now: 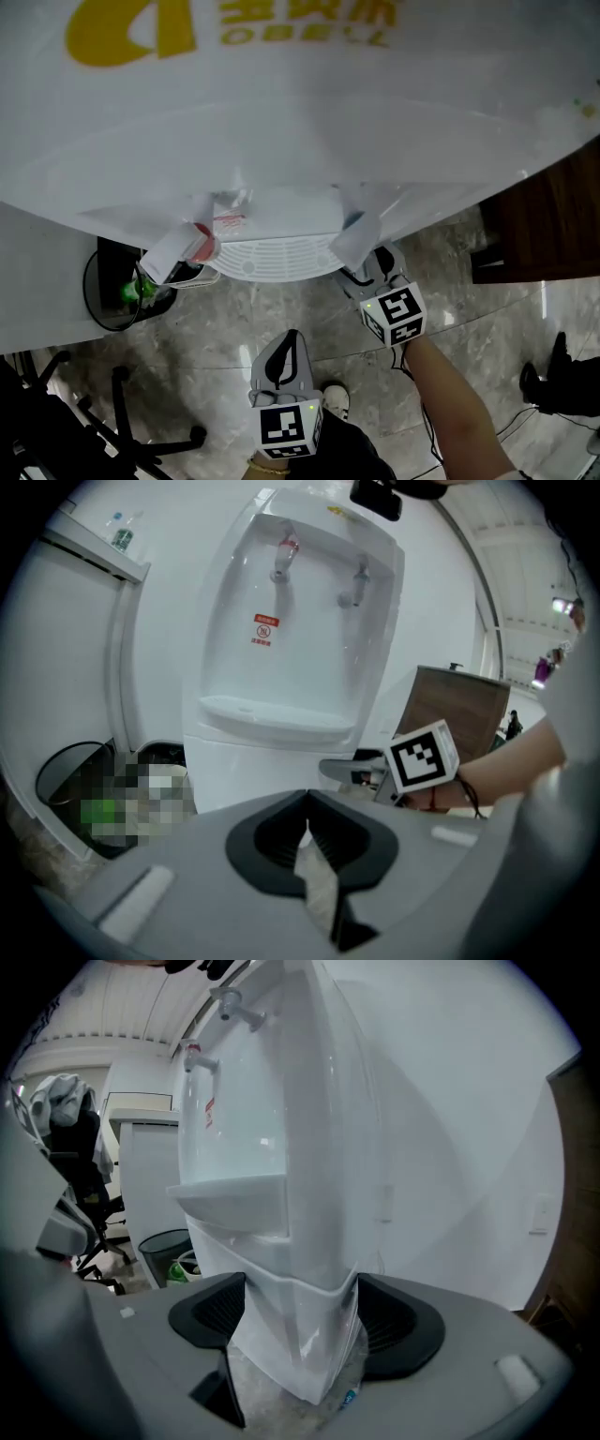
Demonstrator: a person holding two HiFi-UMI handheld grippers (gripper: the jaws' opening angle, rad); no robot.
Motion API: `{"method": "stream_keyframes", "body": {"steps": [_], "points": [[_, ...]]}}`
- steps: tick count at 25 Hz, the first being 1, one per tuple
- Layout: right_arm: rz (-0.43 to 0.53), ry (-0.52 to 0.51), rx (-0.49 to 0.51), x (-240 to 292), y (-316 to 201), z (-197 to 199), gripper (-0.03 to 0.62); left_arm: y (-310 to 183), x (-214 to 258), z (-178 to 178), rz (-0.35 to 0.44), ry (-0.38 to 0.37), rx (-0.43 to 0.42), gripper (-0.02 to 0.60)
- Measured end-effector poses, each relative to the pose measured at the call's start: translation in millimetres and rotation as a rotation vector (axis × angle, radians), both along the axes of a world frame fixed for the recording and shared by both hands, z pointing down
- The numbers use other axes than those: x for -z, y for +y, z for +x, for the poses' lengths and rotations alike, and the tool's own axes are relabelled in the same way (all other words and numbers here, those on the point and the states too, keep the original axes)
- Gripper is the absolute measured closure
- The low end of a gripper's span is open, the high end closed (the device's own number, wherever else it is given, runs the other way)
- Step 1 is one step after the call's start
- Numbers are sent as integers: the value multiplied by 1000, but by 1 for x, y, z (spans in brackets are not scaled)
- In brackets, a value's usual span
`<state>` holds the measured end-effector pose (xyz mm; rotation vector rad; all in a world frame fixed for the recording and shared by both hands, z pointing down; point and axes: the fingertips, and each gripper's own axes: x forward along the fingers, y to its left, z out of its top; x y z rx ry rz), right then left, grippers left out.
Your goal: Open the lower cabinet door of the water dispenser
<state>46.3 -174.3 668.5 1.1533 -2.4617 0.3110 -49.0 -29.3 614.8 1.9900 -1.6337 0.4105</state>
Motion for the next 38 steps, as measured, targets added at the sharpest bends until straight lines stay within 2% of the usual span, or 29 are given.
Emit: {"method": "stream_keyframes", "body": {"steps": [3, 9, 13, 18, 22, 26, 29, 38], "points": [[-4, -12, 15, 0, 1, 0, 217, -6, 0, 4, 9, 7, -2, 575], [-47, -28, -82, 4, 24, 5, 252, 8, 3, 8, -12, 12, -1, 574], [-86, -41, -121, 5, 74, 9, 307, 26, 12, 2, -30, 19, 17, 574], [-172, -39, -103, 6, 154, -8, 402, 56, 24, -12, -30, 20, 54, 574], [-240, -64, -68, 7, 207, -39, 418, 86, 34, -29, -26, -1, 87, 574], [-293, -78, 9, 8, 251, -78, 422, 111, 43, -46, -11, -25, 98, 574], [-305, -72, 122, 9, 279, -113, 471, 126, 48, -61, -5, -41, 113, 574], [-257, -100, 464, 7, 306, -215, 536, 141, 47, -115, 10, -72, 235, 574]]}}
